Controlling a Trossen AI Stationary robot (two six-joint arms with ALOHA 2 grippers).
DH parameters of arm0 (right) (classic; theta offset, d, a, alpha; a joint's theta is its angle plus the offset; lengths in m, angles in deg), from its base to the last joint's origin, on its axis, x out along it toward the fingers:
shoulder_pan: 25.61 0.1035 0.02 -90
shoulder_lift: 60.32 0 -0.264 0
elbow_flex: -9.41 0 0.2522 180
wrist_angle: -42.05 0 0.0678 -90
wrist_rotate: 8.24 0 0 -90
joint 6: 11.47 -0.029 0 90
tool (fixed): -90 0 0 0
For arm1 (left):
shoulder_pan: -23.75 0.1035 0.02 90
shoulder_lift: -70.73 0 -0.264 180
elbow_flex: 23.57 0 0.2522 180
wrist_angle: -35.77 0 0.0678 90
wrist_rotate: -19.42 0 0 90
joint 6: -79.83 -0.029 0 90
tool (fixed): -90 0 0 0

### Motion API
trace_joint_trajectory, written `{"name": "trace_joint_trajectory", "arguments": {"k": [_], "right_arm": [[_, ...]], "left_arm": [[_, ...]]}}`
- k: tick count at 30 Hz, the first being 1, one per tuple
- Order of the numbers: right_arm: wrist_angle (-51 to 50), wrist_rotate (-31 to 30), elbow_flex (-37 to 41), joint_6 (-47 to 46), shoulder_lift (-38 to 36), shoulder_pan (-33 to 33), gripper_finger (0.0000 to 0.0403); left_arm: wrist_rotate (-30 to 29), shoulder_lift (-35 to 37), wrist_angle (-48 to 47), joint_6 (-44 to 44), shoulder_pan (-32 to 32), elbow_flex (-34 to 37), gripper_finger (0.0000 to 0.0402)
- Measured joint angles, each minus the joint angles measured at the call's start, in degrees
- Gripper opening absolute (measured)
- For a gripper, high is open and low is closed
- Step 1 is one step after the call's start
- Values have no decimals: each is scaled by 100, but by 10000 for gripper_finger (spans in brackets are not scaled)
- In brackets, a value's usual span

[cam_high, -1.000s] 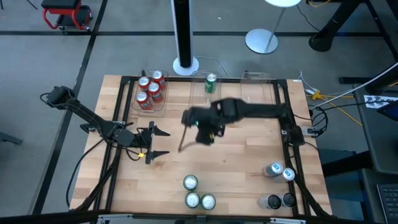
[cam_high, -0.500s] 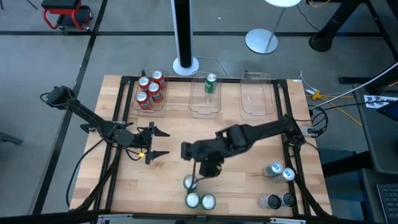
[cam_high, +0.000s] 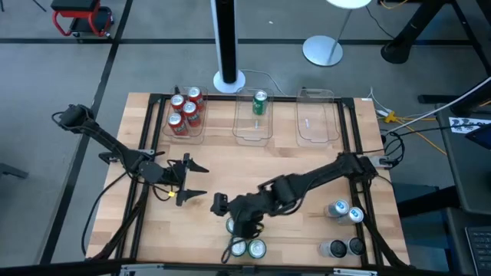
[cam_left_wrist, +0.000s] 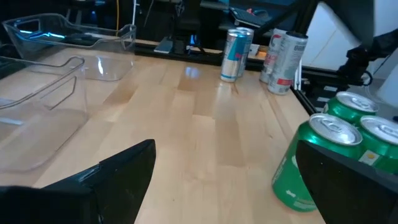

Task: Sort soda cans
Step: Put the top green soda can into the middle transparent bin

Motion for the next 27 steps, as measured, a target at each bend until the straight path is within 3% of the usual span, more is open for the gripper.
{"name": "trace_joint_trajectory", "arguments": {"k": [14, 20, 27], "right_arm": [[-867, 54, 7, -139, 429, 43, 386], [-985, 710, 7, -354, 429, 85, 386], [-973, 698, 123, -326, 432, 94, 386]], "left_arm": [[-2, 0, -20, 68, 0, 0, 375], [-4, 0, -48, 121, 0, 0, 375], [-4, 0, -48, 119, 0, 0, 375]]}}
